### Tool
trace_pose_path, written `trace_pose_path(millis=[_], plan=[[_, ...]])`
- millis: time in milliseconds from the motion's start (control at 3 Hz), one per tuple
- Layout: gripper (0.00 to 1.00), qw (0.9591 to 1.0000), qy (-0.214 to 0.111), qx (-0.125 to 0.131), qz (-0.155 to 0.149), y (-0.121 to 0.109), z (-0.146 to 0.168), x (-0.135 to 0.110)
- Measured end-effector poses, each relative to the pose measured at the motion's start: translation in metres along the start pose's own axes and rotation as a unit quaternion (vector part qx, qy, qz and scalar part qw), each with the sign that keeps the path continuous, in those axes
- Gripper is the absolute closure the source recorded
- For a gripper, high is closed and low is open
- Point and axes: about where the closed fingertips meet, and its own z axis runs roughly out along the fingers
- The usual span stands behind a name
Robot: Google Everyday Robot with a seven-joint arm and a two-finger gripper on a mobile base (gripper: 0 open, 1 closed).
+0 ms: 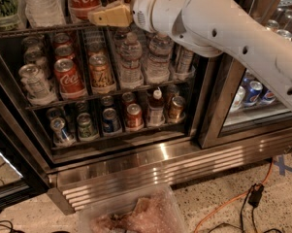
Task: Pick orange can from top shelf of fridge
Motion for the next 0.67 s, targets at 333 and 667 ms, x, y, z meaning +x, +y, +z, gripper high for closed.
trace_pose_path(millis=[333,667], plan=[[0.0,1.0,-0.001,-0.006,0.0,0.0015,0.0088,0.001],[0.19,0.9999,-0.002,-0.012,0.001,0.0034,0.0167,0.0019]])
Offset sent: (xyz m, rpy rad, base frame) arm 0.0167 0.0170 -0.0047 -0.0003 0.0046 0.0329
